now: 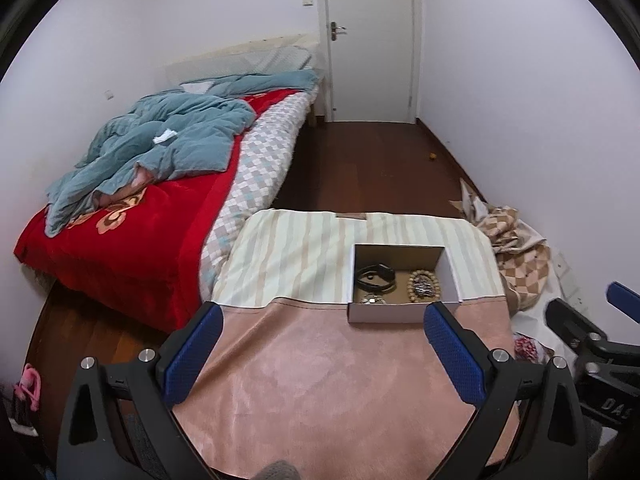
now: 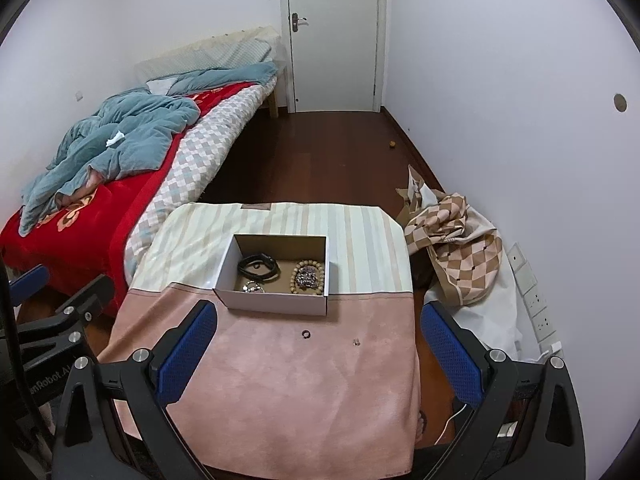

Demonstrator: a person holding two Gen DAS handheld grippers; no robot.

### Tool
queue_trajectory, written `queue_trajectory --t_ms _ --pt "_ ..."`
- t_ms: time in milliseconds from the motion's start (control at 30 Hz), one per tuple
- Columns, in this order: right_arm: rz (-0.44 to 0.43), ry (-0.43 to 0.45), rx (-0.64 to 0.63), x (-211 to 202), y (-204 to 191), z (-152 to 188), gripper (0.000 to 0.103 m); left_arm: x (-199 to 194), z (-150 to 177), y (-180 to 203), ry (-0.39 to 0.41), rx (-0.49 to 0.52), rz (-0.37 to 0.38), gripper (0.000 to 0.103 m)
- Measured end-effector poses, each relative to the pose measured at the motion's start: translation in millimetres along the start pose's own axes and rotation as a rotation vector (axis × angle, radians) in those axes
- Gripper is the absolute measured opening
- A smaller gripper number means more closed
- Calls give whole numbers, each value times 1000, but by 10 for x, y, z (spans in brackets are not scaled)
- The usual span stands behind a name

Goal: Organize jewelry
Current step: 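Pull both open grippers back from the box, then grasp the second small silver earring on the table with the right gripper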

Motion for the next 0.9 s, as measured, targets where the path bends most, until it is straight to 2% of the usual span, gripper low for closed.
queue_trajectory --t_ms 100,367,433,500,600,800,900 --pt "-10 -38 39 208 152 155 103 206 125 9 -12 -6 -40 102" --pt "44 -203 141 1109 775 888 103 989 654 216 -138 37 -100 103" --pt "25 -238 164 1387 843 1062 95 1241 811 292 -173 59 -118 103" --pt "3 -258 172 1625 863 1180 69 1409 926 352 -206 76 -127 103" --pt "-24 -261 174 1933 836 1273 61 1701 1069 432 -268 95 -134 103" --pt "-64 -245 140 2348 669 1269 58 2024 1149 506 -332 95 -145 102" --pt "-67 -262 132 2518 606 1289 47 2132 1151 532 -346 99 -145 102"
Point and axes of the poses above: each gripper's, at about its wrist camera, not at the fingertips, and x roughly the way its jaws point, y to its right, z to its underside, the point moved 8 cm from there along x, roughly the way its jaws point, and after that the axes turned 4 degrees about -x, right-handed, at the moved point
